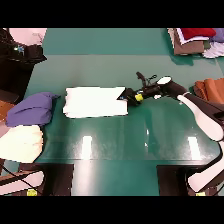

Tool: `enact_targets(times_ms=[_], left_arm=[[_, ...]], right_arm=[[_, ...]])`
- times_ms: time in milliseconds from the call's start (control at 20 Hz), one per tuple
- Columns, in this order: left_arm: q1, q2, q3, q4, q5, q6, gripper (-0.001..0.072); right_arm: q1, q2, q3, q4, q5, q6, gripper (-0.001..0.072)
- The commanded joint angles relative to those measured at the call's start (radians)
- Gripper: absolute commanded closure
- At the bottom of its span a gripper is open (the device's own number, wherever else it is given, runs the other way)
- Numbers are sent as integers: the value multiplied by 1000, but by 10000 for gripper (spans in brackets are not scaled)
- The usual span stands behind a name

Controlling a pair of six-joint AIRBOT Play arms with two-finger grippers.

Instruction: Fold the shirts.

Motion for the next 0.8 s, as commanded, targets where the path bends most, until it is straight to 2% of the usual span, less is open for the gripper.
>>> enact_targets(times_ms=[0,50,100,150,300,400,550,750], left_arm=[[0,0,0,-10,-3,0,686],[0,0,0,-24,-4,-1,686],[0,-1,0,-43,-6,-1,686],[-2,0,0,-58,-7,-1,686],[-55,0,0,-58,-8,-1,687],[-124,-1,0,-58,5,-1,687],[-232,-1,0,-60,63,-2,686],[-335,-1,0,-60,131,-2,686]], right_arm=[[57,-72,95,37,-7,-12,372],[64,-73,110,30,-13,-14,525],[64,-71,122,31,-17,-28,624],[59,-67,136,29,-14,-43,693],[-8,-24,158,22,5,-43,693],[-101,51,160,-78,24,-12,693],[-282,173,160,-235,64,26,692],[-563,299,160,-294,50,29,693]])
